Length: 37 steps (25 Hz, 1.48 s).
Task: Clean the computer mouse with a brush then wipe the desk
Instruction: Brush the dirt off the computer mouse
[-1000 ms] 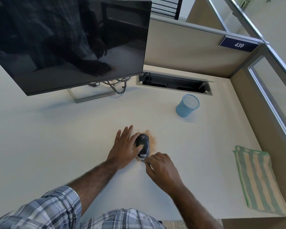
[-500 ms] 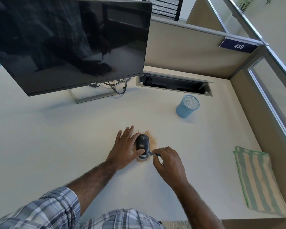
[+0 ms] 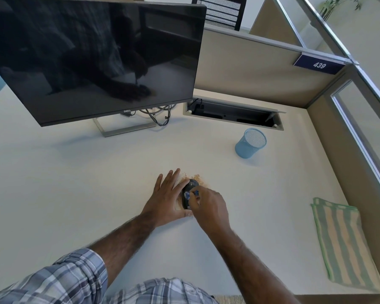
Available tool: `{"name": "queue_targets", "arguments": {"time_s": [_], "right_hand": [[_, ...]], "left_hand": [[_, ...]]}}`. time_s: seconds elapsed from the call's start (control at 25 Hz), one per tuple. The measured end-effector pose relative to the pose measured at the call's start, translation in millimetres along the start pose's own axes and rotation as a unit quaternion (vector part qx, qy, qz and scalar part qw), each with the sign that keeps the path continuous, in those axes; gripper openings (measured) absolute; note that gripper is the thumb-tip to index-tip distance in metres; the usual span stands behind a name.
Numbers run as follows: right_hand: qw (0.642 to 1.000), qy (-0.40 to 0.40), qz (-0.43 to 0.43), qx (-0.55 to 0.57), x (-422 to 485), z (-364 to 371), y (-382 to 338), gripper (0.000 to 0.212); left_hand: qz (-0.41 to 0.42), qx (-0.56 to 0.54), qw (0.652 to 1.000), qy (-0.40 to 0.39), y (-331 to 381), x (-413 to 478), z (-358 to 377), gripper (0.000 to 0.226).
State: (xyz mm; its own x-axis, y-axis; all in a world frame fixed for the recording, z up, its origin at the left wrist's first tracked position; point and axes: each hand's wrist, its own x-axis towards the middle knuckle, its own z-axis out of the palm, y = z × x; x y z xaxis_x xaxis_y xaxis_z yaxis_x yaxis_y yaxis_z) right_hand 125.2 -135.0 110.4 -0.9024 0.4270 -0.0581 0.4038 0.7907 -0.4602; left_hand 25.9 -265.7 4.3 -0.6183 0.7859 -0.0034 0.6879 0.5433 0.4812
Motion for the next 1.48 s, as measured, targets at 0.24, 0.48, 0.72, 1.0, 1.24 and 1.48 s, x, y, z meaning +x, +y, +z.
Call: {"name": "queue_targets", "arguments": {"time_s": [0.24,0.48,0.72,1.0,1.24,1.48], "right_hand": [[1.0,0.012,-0.019,-0.019,-3,4,1,0.024],[0.998,0.039,0.022,0.037,-5,-1,7,0.021],[0.999,-0.014,0.023,0.03,1,-6,3,0.017],[0.998,-0.029,0.04,0.027,9,-13,13,0.017],[0.997,0.065,-0.028,-0.035,0,-14,25,0.014],[0.956,0.09,-0.236,-0.148,-27,-1,39,0.009]], "left_hand": [[0.0,-0.009,1.0,0.006,1,0,0,0.108],[-0.004,-0.004,1.0,0.003,1,0,-1,0.11],[-0.007,0.0,1.0,-0.01,3,0,-4,0.112],[-0.011,0.001,1.0,-0.019,3,0,-5,0.111],[-0.006,-0.004,1.0,-0.004,3,0,-3,0.11],[-0.006,-0.002,1.0,-0.007,2,0,-2,0.108]]}}
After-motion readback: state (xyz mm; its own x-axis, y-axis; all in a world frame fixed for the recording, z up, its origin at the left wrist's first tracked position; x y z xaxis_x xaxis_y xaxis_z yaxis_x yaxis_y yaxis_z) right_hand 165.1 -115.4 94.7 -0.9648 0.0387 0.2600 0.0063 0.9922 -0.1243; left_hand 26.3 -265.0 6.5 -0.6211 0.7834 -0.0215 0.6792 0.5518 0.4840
